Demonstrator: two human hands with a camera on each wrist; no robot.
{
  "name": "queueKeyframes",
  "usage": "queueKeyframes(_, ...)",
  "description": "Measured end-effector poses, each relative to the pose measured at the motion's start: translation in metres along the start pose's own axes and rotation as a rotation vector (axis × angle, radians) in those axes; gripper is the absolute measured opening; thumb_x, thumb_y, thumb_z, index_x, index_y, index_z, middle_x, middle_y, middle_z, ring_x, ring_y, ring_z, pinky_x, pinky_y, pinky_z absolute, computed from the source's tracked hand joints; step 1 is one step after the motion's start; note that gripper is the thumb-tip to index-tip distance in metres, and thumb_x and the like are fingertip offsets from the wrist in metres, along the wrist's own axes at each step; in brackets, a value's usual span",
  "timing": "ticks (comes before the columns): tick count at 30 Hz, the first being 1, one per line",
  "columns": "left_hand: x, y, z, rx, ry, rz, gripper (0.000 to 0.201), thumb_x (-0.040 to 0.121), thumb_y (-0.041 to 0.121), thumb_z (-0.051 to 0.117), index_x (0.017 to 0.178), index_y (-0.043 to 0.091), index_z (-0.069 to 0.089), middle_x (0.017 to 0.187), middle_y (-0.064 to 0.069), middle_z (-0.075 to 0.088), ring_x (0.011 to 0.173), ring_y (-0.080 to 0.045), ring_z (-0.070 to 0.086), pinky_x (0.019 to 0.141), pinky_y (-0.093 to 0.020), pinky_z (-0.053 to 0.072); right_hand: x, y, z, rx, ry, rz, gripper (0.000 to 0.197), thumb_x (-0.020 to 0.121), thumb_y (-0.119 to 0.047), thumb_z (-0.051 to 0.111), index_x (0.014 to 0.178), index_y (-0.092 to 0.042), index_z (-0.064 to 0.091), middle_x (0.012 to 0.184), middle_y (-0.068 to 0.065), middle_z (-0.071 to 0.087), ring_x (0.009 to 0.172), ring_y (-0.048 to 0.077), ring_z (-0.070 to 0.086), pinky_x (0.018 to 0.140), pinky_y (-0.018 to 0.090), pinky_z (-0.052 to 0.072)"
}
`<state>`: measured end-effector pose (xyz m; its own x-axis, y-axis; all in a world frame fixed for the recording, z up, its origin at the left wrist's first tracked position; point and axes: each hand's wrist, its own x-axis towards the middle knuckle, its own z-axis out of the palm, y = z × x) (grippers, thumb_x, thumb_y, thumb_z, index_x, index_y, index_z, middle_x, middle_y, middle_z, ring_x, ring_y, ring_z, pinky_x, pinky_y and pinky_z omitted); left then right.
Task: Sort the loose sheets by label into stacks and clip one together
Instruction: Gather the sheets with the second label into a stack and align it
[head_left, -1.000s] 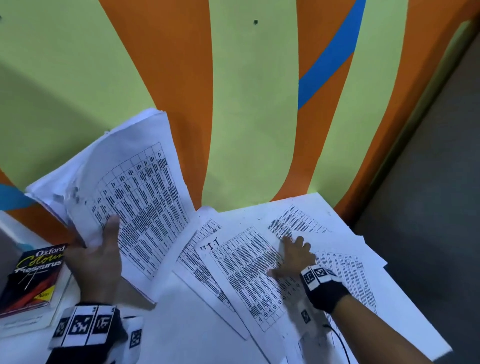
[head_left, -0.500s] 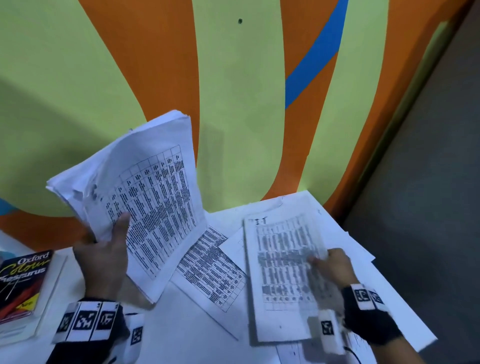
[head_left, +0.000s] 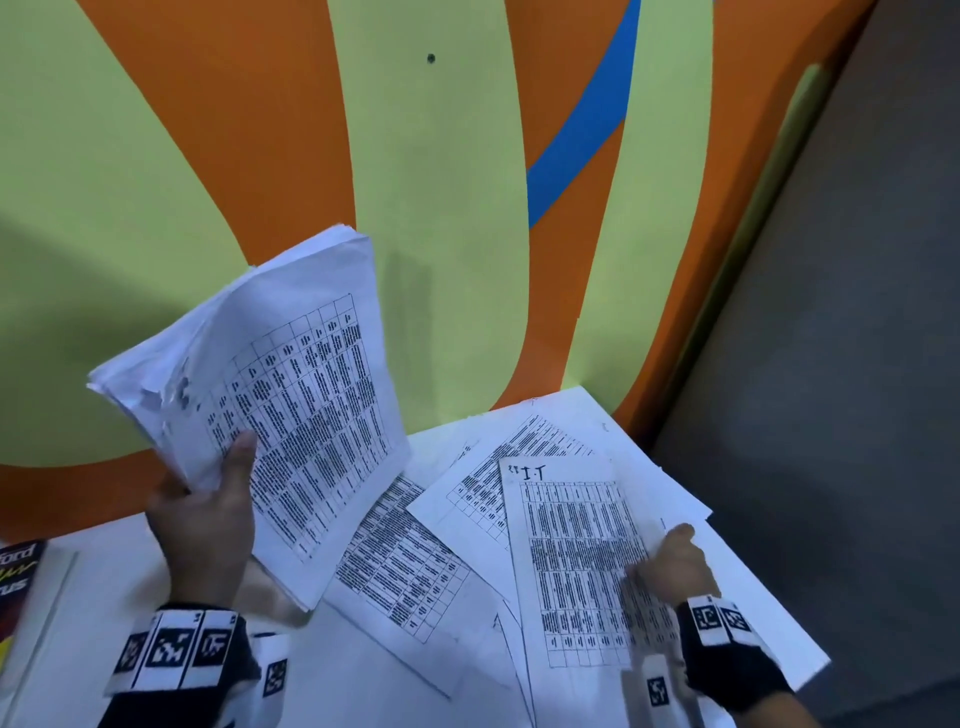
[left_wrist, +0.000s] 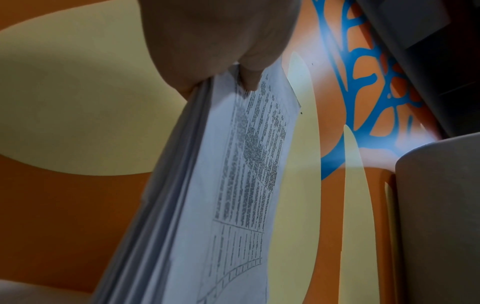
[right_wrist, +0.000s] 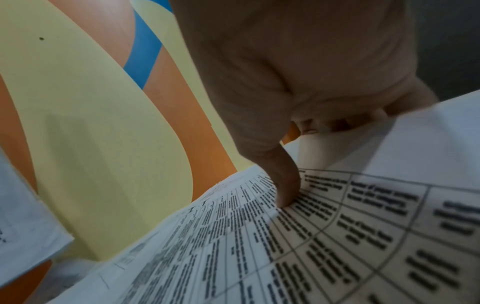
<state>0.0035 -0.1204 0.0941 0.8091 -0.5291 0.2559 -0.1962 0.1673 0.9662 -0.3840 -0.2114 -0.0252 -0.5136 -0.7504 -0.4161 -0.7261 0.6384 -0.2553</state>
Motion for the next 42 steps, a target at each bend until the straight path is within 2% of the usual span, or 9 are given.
queueKeyframes(7, -0.006, -0.001, 0.008, -0.019, -0.016, 0.011, 0.038, 0.085, 0.019, 0.069, 0.114, -0.005, 0.063, 0.11, -0.006, 0.058, 0.092, -0.011, 0.062, 0.075, -0.017, 0.049, -0.01, -0.001, 0.007, -0.105, 0.092, 0.058, 0.1, 0.056, -0.051, 0.086, 0.133, -0.015, 0.031, 0.135, 0.016, 0.034, 0.126, 0.033, 0.035, 0.097, 0.046, 0.042)
queueKeyframes(10, -0.007, -0.003, 0.012, -0.049, -0.046, 0.002, 0.036, 0.086, 0.019, 0.069, 0.113, -0.004, 0.063, 0.111, -0.006, 0.058, 0.069, 0.022, 0.058, 0.065, 0.002, 0.045, -0.009, 0.001, 0.004, -0.06, 0.041, 0.03, 0.098, 0.059, -0.047, 0.086, 0.13, -0.008, 0.03, 0.132, 0.02, 0.037, 0.122, 0.035, 0.043, 0.097, 0.044, 0.045)
queueKeyframes(14, -0.011, -0.007, 0.017, -0.049, -0.056, -0.015, 0.038, 0.085, 0.024, 0.07, 0.113, 0.0, 0.065, 0.112, -0.007, 0.062, 0.08, 0.01, 0.063, 0.073, -0.012, 0.05, -0.006, 0.006, 0.001, 0.029, -0.028, 0.005, 0.09, 0.064, -0.039, 0.086, 0.126, -0.004, 0.031, 0.131, 0.017, 0.051, 0.121, 0.034, 0.051, 0.103, 0.047, 0.036)
queueKeyframes(19, -0.008, -0.009, 0.017, -0.026, -0.052, -0.025, 0.037, 0.085, 0.025, 0.07, 0.112, 0.001, 0.064, 0.106, -0.003, 0.061, 0.058, 0.029, 0.051, 0.06, 0.006, 0.041, -0.004, 0.014, -0.006, 0.149, -0.017, 0.018, 0.082, 0.065, -0.02, 0.086, 0.124, -0.002, 0.032, 0.12, 0.017, 0.059, 0.111, 0.035, 0.058, 0.099, 0.044, 0.04)
queueKeyframes(23, -0.002, -0.009, 0.009, 0.016, -0.042, -0.04, 0.027, 0.078, 0.043, 0.069, 0.089, 0.019, 0.065, 0.062, 0.035, 0.063, 0.059, 0.024, 0.055, 0.057, 0.001, 0.042, 0.003, 0.025, -0.018, 0.288, -0.029, 0.005, 0.082, 0.058, -0.014, 0.089, 0.119, -0.001, 0.035, 0.105, 0.013, 0.056, 0.107, 0.036, 0.059, 0.094, 0.044, 0.048)
queueKeyframes(27, 0.001, -0.013, 0.008, 0.038, 0.003, 0.015, 0.03, 0.081, 0.038, 0.07, 0.095, 0.013, 0.064, 0.086, 0.001, 0.067, 0.085, -0.009, 0.064, 0.081, -0.028, 0.047, 0.016, 0.035, -0.024, 0.434, -0.1, -0.073, 0.056, 0.05, -0.016, 0.093, 0.093, 0.003, 0.061, 0.089, 0.016, 0.07, 0.08, 0.031, 0.069, 0.075, 0.039, 0.057)
queueKeyframes(32, 0.003, -0.011, 0.005, 0.004, -0.011, 0.011, 0.033, 0.083, 0.031, 0.071, 0.103, 0.005, 0.066, 0.101, -0.008, 0.064, 0.062, 0.013, 0.059, 0.082, -0.029, 0.049, 0.016, 0.024, -0.032, 0.902, -0.204, -0.084, 0.026, 0.061, 0.002, 0.084, 0.079, 0.014, 0.069, 0.063, 0.018, 0.064, 0.046, 0.02, 0.054, 0.044, 0.023, 0.041)
queueKeyframes(37, 0.007, -0.015, 0.002, 0.055, -0.002, 0.005, 0.028, 0.083, 0.03, 0.071, 0.096, 0.007, 0.065, 0.099, -0.01, 0.064, 0.091, -0.019, 0.063, 0.081, -0.034, 0.05, 0.019, -0.006, 0.0, 0.998, -0.203, -0.006, 0.033, 0.062, -0.006, 0.086, 0.078, 0.016, 0.068, 0.064, 0.018, 0.064, 0.051, 0.022, 0.059, 0.047, 0.025, 0.042)
queueKeyframes(42, 0.007, -0.016, -0.001, 0.043, 0.004, 0.011, 0.038, 0.084, 0.027, 0.071, 0.107, -0.003, 0.066, 0.104, -0.007, 0.063, 0.099, -0.022, 0.061, 0.085, -0.032, 0.045, 0.019, -0.048, 0.019, 0.939, -0.086, -0.014, 0.053, 0.055, -0.024, 0.083, 0.095, 0.006, 0.067, 0.094, 0.025, 0.069, 0.08, 0.034, 0.067, 0.068, 0.035, 0.055)
